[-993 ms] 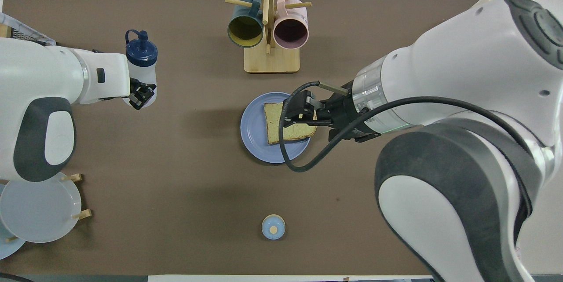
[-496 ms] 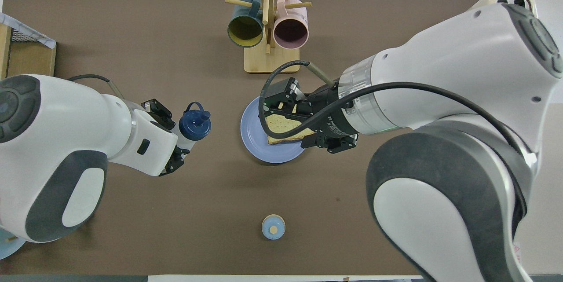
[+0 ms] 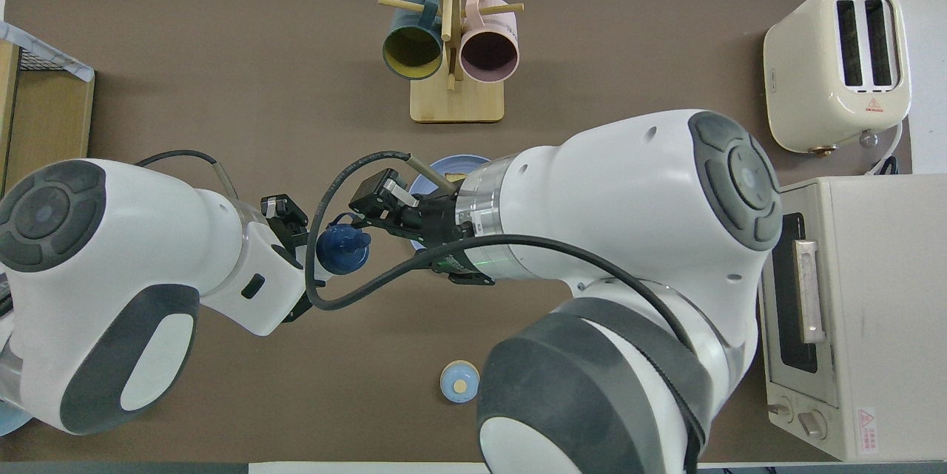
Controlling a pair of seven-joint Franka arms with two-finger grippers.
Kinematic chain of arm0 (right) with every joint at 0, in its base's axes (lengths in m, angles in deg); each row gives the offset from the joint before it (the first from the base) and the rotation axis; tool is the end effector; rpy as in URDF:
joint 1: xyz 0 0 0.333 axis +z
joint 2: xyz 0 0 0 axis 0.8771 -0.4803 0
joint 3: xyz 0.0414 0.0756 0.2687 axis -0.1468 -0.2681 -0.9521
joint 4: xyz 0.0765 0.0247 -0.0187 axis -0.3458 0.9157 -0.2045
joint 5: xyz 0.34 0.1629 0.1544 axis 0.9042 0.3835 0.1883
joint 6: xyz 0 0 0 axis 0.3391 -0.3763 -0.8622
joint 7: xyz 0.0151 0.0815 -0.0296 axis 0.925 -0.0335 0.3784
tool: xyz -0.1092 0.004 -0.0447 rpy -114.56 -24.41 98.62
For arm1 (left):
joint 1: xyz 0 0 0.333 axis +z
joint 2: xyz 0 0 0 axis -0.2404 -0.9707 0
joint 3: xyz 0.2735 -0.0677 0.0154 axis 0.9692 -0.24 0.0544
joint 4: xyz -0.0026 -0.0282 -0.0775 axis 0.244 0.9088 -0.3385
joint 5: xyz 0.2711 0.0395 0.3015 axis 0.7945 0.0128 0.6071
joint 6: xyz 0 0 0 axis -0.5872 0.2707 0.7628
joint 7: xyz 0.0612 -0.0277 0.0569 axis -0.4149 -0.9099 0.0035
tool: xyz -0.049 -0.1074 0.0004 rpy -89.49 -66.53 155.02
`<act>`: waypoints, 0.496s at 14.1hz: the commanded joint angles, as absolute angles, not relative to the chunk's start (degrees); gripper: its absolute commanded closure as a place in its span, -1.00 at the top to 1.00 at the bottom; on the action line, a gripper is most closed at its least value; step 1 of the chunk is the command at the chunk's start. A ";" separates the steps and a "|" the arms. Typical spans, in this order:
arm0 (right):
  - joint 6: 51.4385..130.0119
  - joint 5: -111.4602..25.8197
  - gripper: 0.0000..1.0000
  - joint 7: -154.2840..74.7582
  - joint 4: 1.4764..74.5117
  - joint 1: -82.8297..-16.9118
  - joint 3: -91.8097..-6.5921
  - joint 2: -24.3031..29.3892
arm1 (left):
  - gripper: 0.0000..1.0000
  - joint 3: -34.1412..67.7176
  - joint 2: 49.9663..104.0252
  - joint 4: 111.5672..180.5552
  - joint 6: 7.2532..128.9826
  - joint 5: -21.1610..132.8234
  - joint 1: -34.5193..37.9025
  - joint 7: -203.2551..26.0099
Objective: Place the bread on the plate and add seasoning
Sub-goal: 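Bring the seasoning bottle over the plate with the left gripper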
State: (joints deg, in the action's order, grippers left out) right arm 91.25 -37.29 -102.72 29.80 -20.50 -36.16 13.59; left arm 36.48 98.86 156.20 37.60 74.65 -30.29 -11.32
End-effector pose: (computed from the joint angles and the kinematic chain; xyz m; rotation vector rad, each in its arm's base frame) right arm 0.4960 0.3945 0.5515 -2.3970 0.6842 0.2578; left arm 0.4568 -0.2436 0.4649 2.1486 -2.0669 0.0694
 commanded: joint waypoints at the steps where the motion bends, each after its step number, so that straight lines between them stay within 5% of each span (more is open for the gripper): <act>1: 94.05 -36.32 0.11 -103.48 31.19 -19.29 -36.11 14.19 | -1.00 36.43 101.03 157.71 36.70 75.17 -30.74 -10.34; 7: 95.12 -36.50 -0.10 -105.68 31.01 -17.53 -36.11 13.58 | -1.00 35.99 101.21 157.80 36.70 75.17 -30.74 -10.60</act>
